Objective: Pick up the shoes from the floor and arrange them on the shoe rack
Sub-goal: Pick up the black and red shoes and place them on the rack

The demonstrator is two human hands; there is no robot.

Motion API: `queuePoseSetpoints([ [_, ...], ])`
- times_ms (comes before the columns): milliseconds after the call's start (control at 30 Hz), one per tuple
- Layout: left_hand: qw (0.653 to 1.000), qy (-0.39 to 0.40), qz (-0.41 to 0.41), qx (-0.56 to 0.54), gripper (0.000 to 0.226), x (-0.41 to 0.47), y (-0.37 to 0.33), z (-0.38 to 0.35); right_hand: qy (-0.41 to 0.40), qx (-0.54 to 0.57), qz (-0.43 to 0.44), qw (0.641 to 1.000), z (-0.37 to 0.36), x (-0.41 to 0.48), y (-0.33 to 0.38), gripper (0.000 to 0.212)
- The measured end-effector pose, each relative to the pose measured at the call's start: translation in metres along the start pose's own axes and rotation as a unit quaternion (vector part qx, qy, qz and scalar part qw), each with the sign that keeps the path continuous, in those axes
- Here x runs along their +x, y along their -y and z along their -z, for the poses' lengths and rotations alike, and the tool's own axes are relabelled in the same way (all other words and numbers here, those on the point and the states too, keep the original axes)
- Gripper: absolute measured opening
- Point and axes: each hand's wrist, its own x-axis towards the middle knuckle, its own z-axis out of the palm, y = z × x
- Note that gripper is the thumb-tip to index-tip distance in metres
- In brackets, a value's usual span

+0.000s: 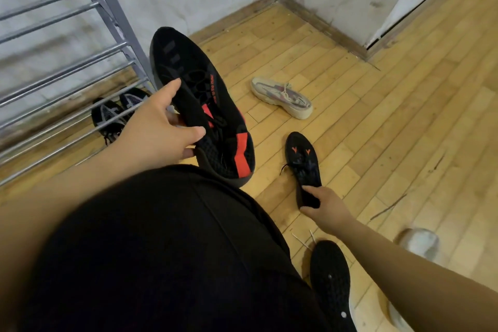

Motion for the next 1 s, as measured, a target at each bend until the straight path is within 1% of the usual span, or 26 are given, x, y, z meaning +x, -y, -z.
queuePoseSetpoints([
  [67, 1.000, 0.010, 0.010, -0.003, 0.099, -0.002, 0.003, 0.002, -0.044, -0.087, -0.005, 0.995, -0.017, -0.019, -0.016, 0.060],
  [133, 1.000, 0.014, 0.012, 0.002, 0.100, -0.004, 0.004, 0.002, -0.089, -0.102, -0.038, 0.990, -0.029, -0.038, -0.030, 0.058],
  [167, 1.000, 0.016, 0.009, 0.006, 0.100, -0.006, 0.004, 0.003, -0.092, -0.087, -0.066, 0.990, -0.035, -0.047, -0.036, 0.061],
  [233, 1.000, 0.022, 0.003, 0.013, 0.100, -0.008, 0.004, 0.006, -0.047, -0.067, -0.126, 0.989, -0.049, -0.060, -0.047, 0.074],
  [300, 0.999, 0.025, -0.004, 0.028, 0.100, -0.010, 0.007, 0.008, 0.003, -0.060, -0.164, 0.985, -0.061, -0.065, -0.058, 0.089],
  [367, 0.999, 0.023, -0.009, 0.034, 0.100, -0.014, 0.011, 0.008, 0.025, -0.016, -0.191, 0.981, -0.068, -0.065, -0.067, 0.099],
  [433, 0.999, 0.018, -0.015, 0.037, 0.102, -0.019, 0.013, 0.009, 0.026, 0.010, -0.186, 0.982, -0.068, -0.064, -0.070, 0.099],
  [533, 0.997, 0.018, -0.018, 0.067, 0.124, -0.021, 0.014, 0.016, -0.006, 0.024, -0.179, 0.984, -0.058, -0.066, -0.067, 0.090],
  [600, 0.997, 0.014, -0.026, 0.076, 0.126, -0.022, 0.014, 0.019, -0.051, 0.031, -0.186, 0.981, -0.040, -0.064, -0.065, 0.084],
  [700, 0.996, -0.003, -0.032, 0.084, 0.114, -0.024, 0.012, 0.016, -0.138, 0.045, -0.211, 0.967, 0.002, -0.052, -0.059, 0.083],
  [733, 0.995, 0.000, -0.036, 0.089, 0.117, -0.024, 0.012, 0.015, -0.160, 0.052, -0.217, 0.962, 0.018, -0.046, -0.054, 0.084],
  [800, 0.995, 0.012, -0.046, 0.091, 0.131, -0.025, 0.009, 0.013, -0.186, 0.065, -0.222, 0.955, 0.050, -0.032, -0.036, 0.088],
  [833, 0.995, 0.017, -0.048, 0.089, 0.135, -0.023, 0.008, 0.012, -0.190, 0.077, -0.218, 0.954, 0.063, -0.026, -0.023, 0.092],
  [900, 0.994, 0.021, -0.049, 0.094, 0.132, -0.023, 0.006, 0.011, -0.191, 0.119, -0.190, 0.956, 0.080, -0.021, 0.011, 0.094],
  [933, 0.994, 0.017, -0.052, 0.099, 0.126, -0.024, 0.006, 0.012, -0.185, 0.143, -0.162, 0.959, 0.084, -0.024, 0.032, 0.089],
  [1000, 0.993, 0.007, -0.058, 0.101, 0.118, -0.024, 0.009, 0.016, -0.144, 0.186, -0.093, 0.967, 0.080, -0.035, 0.076, 0.077],
])
